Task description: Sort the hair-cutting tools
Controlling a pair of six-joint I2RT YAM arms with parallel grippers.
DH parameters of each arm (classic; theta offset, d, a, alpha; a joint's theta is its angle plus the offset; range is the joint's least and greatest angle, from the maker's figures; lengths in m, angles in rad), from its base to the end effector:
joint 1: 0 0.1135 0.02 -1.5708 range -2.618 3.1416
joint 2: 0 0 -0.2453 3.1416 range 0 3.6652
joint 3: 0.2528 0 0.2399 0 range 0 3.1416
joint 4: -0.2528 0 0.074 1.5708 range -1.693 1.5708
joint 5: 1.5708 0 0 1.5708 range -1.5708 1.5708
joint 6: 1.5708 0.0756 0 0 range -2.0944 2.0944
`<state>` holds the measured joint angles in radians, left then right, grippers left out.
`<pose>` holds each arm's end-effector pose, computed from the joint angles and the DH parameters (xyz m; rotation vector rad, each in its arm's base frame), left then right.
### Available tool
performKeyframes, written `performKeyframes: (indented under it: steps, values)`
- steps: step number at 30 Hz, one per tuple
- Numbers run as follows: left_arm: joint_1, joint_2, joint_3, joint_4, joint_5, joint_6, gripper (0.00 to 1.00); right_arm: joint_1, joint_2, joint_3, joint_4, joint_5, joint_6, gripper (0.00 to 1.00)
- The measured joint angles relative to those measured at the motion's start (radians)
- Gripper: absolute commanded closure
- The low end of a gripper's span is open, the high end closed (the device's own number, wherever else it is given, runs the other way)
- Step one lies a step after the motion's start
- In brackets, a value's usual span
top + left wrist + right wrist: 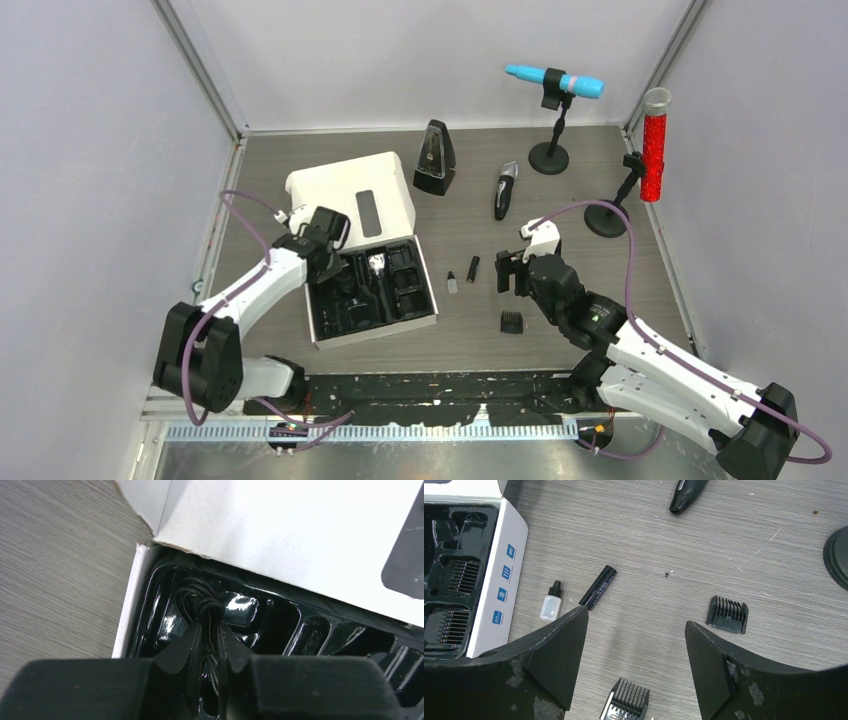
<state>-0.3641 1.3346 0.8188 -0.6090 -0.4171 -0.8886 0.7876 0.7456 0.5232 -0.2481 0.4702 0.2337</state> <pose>0.2501 -0.0625 0.1605 -0.7764 2.4222 0.0979 0.1693 0.1215 0.2231 -0.2603 1.9741 0.1788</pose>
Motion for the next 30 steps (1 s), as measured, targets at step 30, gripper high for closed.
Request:
performKeyframes:
  steps: [30]
  values:
    - [0.000, -0.238, -0.193, 0.027, -0.082, -0.593, 0.94, -0.002, 0.000, -0.006, -0.001, 0.000, 0.001, 0.19]
